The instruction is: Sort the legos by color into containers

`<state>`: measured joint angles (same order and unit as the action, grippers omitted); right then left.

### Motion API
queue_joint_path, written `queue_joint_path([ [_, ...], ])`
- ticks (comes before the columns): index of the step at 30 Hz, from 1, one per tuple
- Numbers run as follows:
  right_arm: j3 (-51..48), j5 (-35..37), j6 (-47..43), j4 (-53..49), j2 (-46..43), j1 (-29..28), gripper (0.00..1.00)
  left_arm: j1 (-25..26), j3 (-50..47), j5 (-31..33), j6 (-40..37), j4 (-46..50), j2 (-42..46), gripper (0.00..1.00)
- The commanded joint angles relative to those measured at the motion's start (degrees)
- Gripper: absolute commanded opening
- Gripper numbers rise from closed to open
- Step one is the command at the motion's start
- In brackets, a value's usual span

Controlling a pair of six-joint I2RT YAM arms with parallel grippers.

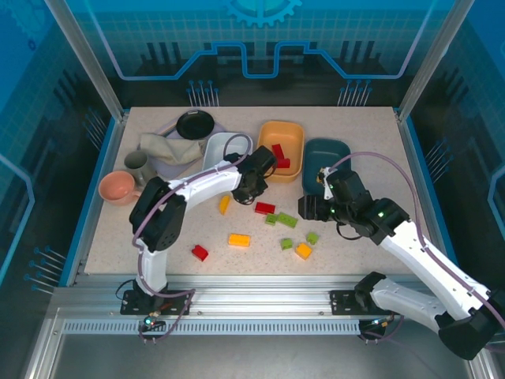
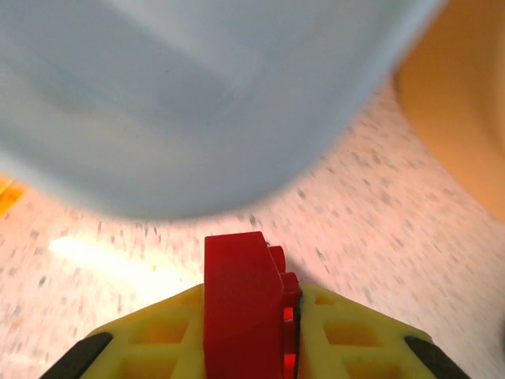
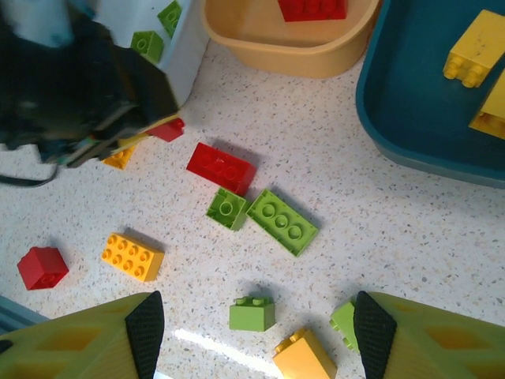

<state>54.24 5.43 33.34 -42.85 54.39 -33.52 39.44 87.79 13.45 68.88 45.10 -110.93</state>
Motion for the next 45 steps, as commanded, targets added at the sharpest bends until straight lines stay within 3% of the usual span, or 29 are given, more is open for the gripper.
queue_joint_path([
  [1,2.2,-2.0,-0.6,0.4,0.4,2.9,0.67,0.7,7.0,-0.3,-2.9,6.0,2.7,0.16],
  [5,2.9,-5.2,0.2,1.8,2.0,6.6,0.67,-1.2,21.0,-0.3,-10.4,11.4,-5.2,0.18],
  [12,6.1,-7.7,0.8,1.7,5.7,11.4,0.68,-6.0,51.1,-1.0,-19.3,21.2,-26.6,0.18],
  [15,6.7,-8.4,0.8,1.5,6.8,12.4,0.68,-7.3,56.5,-3.0,-21.4,20.6,-32.0,0.21],
  [19,6.4,-8.5,0.8,1.0,7.2,12.6,0.68,-8.0,56.4,-6.5,-24.2,17.2,-34.3,0.29],
  [25,3.9,-9.4,-0.1,0.3,6.9,12.4,0.69,-6.8,55.4,-8.1,-26.5,15.9,-31.4,0.57],
  [31,2.3,-7.9,-3.7,-1.8,6.3,12.0,0.69,-4.7,52.0,-5.7,-25.6,16.7,-22.5,0.63],
  [38,3.0,-5.5,-6.6,-4.0,5.8,9.6,0.69,-3.9,34.7,-1.8,-22.7,14.9,-4.0,0.65],
  [45,3.1,0.7,-6.6,-5.2,6.6,-0.2,0.68,-3.8,8.7,-3.8,-18.2,10.9,15.2,0.66],
])
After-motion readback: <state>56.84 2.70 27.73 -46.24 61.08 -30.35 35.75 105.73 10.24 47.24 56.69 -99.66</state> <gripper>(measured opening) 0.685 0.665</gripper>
